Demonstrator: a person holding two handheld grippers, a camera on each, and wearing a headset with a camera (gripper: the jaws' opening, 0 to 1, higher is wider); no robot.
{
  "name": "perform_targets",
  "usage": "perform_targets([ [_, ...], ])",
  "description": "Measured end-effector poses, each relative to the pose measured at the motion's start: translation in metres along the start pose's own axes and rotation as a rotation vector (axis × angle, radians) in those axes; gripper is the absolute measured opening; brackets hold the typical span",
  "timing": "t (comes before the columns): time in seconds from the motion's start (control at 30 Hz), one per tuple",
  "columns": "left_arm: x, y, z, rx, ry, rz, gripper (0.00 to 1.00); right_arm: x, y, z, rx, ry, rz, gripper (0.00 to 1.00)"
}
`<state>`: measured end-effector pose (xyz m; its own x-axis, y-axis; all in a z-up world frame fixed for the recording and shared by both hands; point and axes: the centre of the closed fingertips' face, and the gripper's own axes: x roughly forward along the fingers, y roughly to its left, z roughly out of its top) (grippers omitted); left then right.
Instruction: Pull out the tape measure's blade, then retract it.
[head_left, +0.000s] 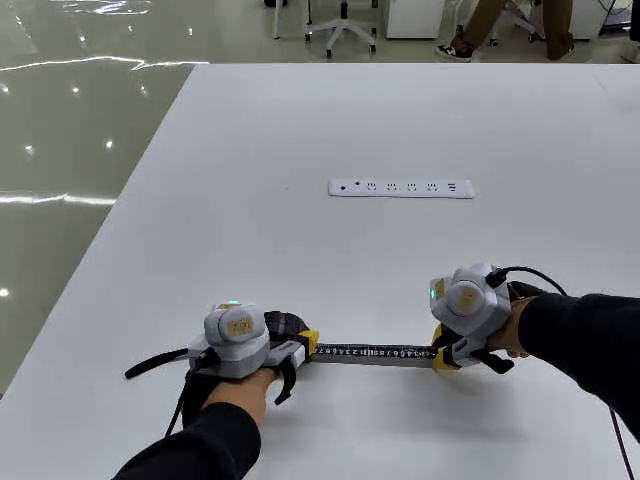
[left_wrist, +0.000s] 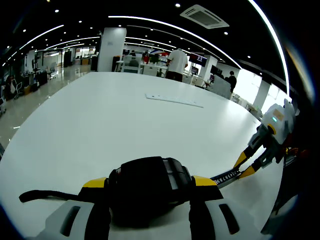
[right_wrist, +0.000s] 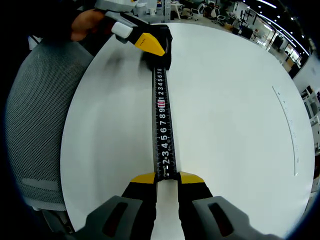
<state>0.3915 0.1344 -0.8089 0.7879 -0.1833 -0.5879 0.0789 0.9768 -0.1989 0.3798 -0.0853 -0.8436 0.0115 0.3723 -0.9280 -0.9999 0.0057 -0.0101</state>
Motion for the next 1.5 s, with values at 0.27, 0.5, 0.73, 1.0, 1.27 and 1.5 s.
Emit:
perform_targets([
  [0.27, 0.0, 0.0, 0.0, -0.002, 0.0, -0.001, 0.6, 0.002, -0.001, 0.003, 0.005, -0.001, 0.0, 0.11],
  [0.5, 0.0, 0.0, 0.0, -0.002, 0.001, -0.003, 0.6, 0.004, 0.0, 0.008, 0.009, -0.008, -0.004, 0.11],
  [0.73, 0.0, 0.0, 0.0, -0.003, 0.002, -0.004, 0.6, 0.007, -0.001, 0.014, 0.014, -0.02, -0.004, 0.11],
  [1.0, 0.0, 0.0, 0.0, -0.004, 0.004, -0.005, 0.6, 0.011, -0.001, 0.021, 0.02, -0.035, -0.003, 0.11],
  [1.27, 0.0, 0.0, 0.0, -0.009, 0.003, -0.003, 0.6, 0.011, 0.0, 0.026, 0.019, -0.042, -0.002, 0.11],
  [1.5, 0.0, 0.0, 0.0, -0.013, 0.003, -0.004, 0.6, 0.012, 0.0, 0.03, 0.012, -0.044, 0.001, 0.11],
])
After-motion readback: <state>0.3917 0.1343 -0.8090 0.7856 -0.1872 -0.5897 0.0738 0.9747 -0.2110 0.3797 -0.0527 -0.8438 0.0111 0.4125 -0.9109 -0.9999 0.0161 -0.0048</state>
